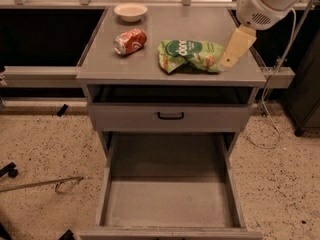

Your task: Place green rice chip bag into middle drawer

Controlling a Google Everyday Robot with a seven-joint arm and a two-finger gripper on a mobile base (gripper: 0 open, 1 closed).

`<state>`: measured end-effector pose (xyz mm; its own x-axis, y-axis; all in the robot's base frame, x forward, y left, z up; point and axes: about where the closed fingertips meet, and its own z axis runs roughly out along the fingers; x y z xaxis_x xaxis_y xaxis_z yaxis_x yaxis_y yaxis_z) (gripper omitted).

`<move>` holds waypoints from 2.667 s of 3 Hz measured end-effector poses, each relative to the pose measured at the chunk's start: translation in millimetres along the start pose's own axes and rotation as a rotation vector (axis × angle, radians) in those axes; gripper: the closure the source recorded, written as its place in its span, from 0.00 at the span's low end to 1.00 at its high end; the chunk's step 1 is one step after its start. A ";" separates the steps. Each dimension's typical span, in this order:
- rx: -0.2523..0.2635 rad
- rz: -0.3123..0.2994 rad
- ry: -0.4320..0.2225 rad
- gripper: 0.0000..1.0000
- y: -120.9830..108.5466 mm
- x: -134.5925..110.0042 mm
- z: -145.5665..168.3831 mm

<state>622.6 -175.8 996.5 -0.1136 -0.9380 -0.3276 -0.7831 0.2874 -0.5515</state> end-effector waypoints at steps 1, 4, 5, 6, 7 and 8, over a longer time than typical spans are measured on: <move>-0.001 -0.013 -0.069 0.00 -16.5 -23.4 44.3; -0.044 -0.029 -0.151 0.00 -18.5 -55.4 92.3; -0.058 -0.024 -0.211 0.00 -17.9 -65.2 117.7; -0.081 -0.017 -0.247 0.00 -17.1 -69.2 147.0; -0.106 -0.006 -0.259 0.00 -13.0 -69.1 168.5; -0.128 0.011 -0.247 0.00 -8.0 -62.9 186.2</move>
Offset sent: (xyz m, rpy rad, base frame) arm 0.1044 0.0968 -0.0509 0.1365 -0.0018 0.1844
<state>749.9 -83.0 878.7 0.0180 -0.8549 -0.5184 -0.8552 0.2555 -0.4509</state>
